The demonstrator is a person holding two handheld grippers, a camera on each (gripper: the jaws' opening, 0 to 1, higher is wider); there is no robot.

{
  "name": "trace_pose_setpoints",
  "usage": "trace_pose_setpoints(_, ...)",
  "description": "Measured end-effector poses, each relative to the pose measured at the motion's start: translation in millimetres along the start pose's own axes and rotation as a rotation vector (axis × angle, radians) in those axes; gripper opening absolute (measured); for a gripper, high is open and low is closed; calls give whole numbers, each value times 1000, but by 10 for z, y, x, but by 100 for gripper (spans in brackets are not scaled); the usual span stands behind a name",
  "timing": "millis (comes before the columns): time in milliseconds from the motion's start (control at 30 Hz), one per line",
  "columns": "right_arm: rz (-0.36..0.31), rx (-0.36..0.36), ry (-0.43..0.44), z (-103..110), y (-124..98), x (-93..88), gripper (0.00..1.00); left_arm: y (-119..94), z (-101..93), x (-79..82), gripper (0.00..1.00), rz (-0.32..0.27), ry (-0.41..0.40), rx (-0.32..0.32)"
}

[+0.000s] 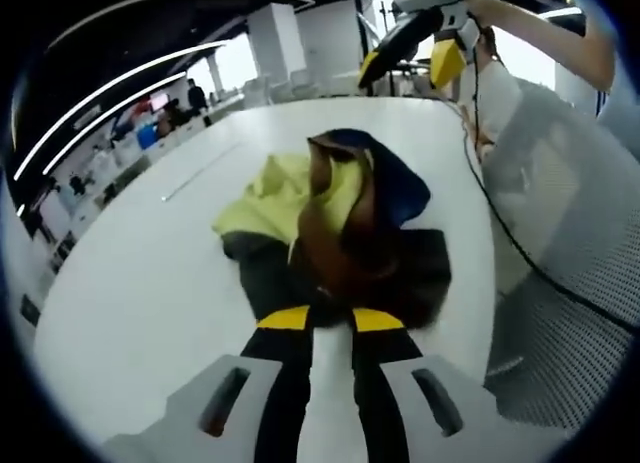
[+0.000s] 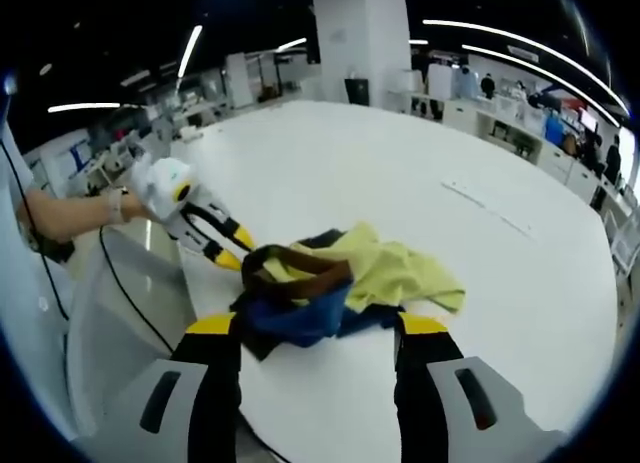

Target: Fold the garment on the visible template until the final outline fits inside the template.

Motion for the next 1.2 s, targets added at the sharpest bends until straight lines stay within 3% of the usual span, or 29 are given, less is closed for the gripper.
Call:
trace_pose_setpoints(233, 0, -8, 6, -24, -10, -9, 61, 60, -15, -2, 7, -27, 64, 14)
trace_pose_setpoints(433, 1, -7, 10, -26, 0, -25, 60, 93, -27, -9, 5, -8, 108, -4)
trace_pose_setpoints(700, 2, -4, 20, -25, 30, -30, 57, 25, 10, 50, 0, -13, 109, 13)
trace_pose_setpoints(767, 7, -1, 28, -41, 41, -36, 56, 0, 18, 71, 0, -10, 78, 28)
trace_pose_setpoints(1033, -1, 3, 65, -54, 91, -37, 52, -102, 75, 175, 0, -17, 93, 97)
trace_pose_setpoints(1200, -12, -19, 97, -63, 155, -46, 46, -199, 119, 277, 0, -50, 78, 151)
Point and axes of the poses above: the point that each gripper's makers call its tool centre point, and the gripper's own axes: y roughly forward along the fingers, z roughly to its left, x roughly out of its top, the point moved 9 cm from there along -y, roughly backward along the fingers, and after that the axes turned 12 degrees about -z, right-handed, at the moved point
